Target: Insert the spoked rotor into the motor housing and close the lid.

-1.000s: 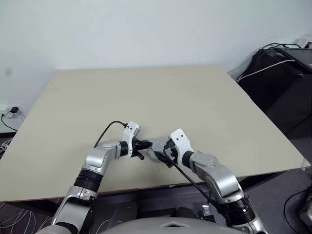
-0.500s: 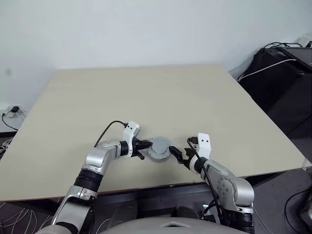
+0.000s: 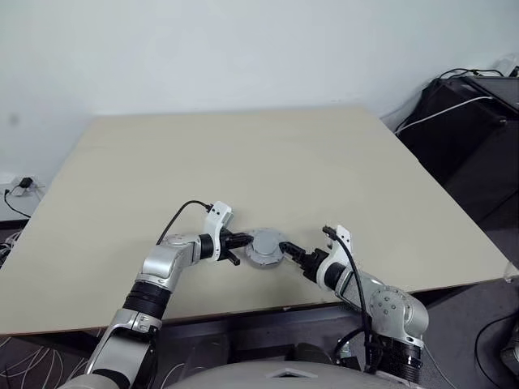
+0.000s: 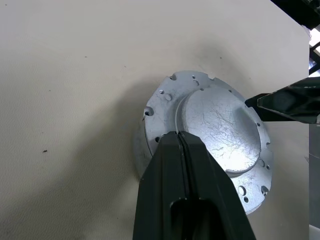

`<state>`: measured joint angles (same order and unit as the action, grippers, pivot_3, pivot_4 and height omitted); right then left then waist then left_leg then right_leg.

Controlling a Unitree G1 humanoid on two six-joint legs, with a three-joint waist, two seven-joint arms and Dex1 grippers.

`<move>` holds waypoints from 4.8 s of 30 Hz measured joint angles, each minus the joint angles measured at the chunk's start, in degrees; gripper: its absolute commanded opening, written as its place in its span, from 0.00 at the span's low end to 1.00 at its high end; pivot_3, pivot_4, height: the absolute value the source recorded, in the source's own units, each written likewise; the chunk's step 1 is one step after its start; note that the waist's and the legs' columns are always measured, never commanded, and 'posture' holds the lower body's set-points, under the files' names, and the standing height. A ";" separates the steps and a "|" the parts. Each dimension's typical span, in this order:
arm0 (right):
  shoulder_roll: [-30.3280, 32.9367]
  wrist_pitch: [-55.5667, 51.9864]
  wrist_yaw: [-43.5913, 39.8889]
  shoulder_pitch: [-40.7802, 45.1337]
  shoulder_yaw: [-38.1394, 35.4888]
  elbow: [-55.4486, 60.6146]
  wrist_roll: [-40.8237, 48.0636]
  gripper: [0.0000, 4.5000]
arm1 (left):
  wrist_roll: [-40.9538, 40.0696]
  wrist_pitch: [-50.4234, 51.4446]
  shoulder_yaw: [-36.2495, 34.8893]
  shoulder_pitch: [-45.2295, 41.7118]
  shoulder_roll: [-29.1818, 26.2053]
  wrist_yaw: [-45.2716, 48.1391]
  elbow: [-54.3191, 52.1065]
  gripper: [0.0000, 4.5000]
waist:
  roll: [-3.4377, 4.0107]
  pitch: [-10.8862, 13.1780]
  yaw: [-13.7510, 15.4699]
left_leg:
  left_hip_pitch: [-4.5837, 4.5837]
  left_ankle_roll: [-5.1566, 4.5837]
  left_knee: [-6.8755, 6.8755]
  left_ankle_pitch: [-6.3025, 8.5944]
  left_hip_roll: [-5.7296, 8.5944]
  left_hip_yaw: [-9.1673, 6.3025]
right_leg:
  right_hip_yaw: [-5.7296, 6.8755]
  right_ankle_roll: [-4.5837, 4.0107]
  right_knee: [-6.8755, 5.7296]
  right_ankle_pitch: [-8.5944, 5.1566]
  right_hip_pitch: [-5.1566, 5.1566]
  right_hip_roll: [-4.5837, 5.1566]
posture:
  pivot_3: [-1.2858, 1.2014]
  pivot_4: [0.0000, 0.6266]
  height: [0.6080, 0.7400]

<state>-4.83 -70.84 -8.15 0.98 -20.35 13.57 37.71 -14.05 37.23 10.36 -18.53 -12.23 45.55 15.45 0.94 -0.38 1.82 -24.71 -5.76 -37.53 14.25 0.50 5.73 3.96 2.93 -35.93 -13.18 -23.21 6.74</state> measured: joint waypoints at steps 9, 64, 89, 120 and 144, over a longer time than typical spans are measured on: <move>-0.10 -2.03 3.71 0.51 -0.46 -2.84 8.00 0.99 | -0.08 -0.02 -0.07 0.47 -0.19 -0.33 -0.57 0.00 | 0.04 -0.01 -0.22 | 0.00 -0.01 0.02 0.00 0.00 0.00 | -0.03 0.00 0.01 0.00 -0.01 0.00 | 0.52 0.00 1.00; 0.09 2.65 12.22 2.57 3.60 -15.40 28.92 0.49 | 0.18 0.07 -2.69 2.23 -1.50 -2.75 -2.34 0.00 | 0.31 0.24 -2.31 | -0.06 0.01 0.17 -0.01 -0.01 0.03 | -0.16 0.07 0.05 0.06 -0.19 -0.03 | 0.52 0.00 1.00; 2.37 10.25 8.44 2.64 11.14 -10.39 17.98 0.49 | 0.52 0.03 -3.10 2.25 -1.42 -3.08 -2.20 0.00 | 0.43 0.09 -2.29 | 0.04 0.04 0.14 -0.03 0.00 0.04 | -0.16 0.06 0.00 0.12 -0.10 -0.03 | 0.52 0.00 1.00; 21.55 47.33 -6.66 0.99 37.12 -1.24 -28.53 1.00 | 0.19 -7.72 -1.86 5.17 1.62 -3.57 -2.85 0.00 | -0.23 0.56 -0.86 | -0.05 -0.04 -0.25 -0.02 -0.05 0.09 | -0.13 0.09 0.00 0.14 -0.02 -0.12 | 0.52 0.00 1.00; 15.48 46.59 -5.85 0.29 45.26 -4.75 -42.11 1.00 | -0.67 -18.77 -5.04 9.21 1.88 -6.87 -7.09 0.00 | -0.35 0.69 -1.10 | -0.07 0.29 -0.26 -0.21 -0.07 0.09 | 0.02 0.09 -0.06 0.15 -0.06 -0.25 | 0.52 0.00 1.00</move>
<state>10.66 -24.25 -13.99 1.27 24.91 8.81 -4.41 -14.72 18.45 5.32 -9.31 -10.35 38.68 8.36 0.59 0.31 0.72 -24.78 -5.47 -37.79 14.04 0.43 5.82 3.98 3.03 -35.99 -13.03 -23.27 6.49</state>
